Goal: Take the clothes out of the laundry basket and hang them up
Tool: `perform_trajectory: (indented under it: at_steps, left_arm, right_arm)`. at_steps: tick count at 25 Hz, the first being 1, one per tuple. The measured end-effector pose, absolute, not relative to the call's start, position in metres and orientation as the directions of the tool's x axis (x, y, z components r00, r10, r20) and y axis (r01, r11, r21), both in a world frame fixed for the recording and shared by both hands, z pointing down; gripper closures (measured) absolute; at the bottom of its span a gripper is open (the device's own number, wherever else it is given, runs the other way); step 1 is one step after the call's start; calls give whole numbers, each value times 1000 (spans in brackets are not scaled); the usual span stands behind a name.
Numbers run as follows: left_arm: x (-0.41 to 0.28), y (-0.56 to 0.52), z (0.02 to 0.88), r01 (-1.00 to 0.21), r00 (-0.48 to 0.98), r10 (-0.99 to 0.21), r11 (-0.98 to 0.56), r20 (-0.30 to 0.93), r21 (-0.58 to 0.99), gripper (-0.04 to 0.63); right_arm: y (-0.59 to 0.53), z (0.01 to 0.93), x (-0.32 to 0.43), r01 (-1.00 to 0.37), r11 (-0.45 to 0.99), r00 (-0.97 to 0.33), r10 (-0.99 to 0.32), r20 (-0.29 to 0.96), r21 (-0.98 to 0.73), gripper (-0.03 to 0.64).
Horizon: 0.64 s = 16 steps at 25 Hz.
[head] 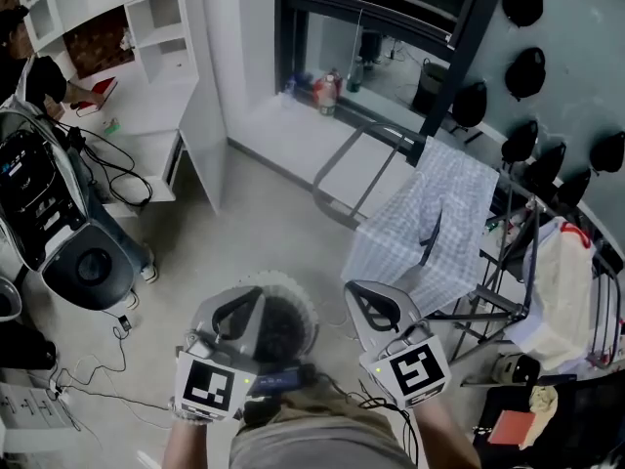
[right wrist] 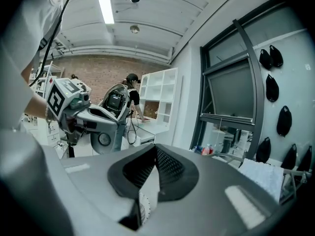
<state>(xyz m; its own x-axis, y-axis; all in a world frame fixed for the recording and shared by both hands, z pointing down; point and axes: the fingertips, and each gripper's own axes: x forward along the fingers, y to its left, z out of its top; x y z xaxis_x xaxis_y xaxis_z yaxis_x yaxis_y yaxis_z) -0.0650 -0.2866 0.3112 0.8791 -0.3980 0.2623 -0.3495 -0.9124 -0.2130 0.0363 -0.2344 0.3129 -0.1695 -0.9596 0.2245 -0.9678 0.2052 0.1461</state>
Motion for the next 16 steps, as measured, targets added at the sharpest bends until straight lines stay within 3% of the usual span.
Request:
perform_trajectory:
  at_steps: [16]
  left_arm:
    - [-56,-290,320,-348,884,-384,-921,268,-175,601]
  right_arm:
    - [-237,321,44,-970,194,-156,-958,240,144,611]
